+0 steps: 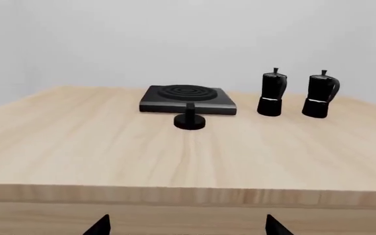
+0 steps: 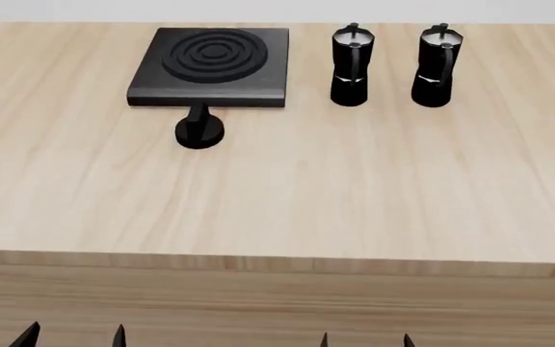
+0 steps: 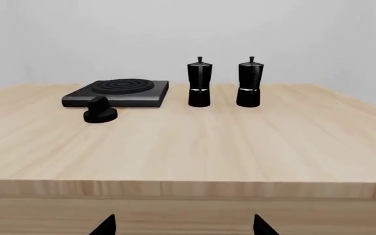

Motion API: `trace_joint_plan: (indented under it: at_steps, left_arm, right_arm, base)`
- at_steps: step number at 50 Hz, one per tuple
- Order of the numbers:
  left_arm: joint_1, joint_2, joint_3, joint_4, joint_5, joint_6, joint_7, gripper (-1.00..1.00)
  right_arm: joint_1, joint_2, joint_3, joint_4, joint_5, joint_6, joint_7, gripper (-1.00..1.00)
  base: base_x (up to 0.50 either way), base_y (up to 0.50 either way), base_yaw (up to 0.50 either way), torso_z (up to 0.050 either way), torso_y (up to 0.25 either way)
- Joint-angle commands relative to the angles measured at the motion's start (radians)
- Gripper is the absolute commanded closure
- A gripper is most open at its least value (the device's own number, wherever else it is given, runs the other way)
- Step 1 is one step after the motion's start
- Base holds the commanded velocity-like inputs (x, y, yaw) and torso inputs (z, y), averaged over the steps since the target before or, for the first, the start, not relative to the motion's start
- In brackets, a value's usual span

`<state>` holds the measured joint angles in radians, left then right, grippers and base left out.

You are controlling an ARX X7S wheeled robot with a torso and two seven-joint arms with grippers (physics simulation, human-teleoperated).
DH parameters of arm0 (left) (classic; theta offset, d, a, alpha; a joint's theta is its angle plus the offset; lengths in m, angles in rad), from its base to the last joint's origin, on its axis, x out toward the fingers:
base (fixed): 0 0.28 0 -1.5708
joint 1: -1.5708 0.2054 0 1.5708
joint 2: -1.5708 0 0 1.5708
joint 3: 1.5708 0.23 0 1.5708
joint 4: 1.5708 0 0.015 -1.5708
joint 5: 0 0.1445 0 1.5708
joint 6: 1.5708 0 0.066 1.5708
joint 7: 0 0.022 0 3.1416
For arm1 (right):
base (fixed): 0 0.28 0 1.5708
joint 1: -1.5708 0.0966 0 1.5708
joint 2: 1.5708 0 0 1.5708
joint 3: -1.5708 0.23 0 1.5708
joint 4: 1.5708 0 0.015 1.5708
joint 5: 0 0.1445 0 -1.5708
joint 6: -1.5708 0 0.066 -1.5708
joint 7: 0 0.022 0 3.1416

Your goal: Put the right moka pot on the stove.

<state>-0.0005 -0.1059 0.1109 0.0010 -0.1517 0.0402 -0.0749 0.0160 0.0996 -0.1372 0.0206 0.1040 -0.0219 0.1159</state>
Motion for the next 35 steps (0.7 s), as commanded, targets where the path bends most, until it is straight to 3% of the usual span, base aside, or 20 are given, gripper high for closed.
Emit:
trace_joint_plan:
  at_steps: [1, 35]
  left_arm:
    - [-0.002, -0.009, 0.013, 0.0, 0.002, -0.001, -0.026, -1.0]
    - [-0.01, -0.03, 0.041, -0.023, -0.021, 0.02, -0.058, -1.0]
  right_arm:
    - [0.0, 0.011, -0.013, -0.007, 0.01, 0.002, 0.015, -1.0]
    - [0.013, 0.033, -0.044, 0.036, 0.027, -0.034, 0.046, -1.0]
  base:
    - [0.0, 0.0, 0.0, 0.0, 0.0]
    - [0.2, 0.0, 0.0, 0.0, 0.0]
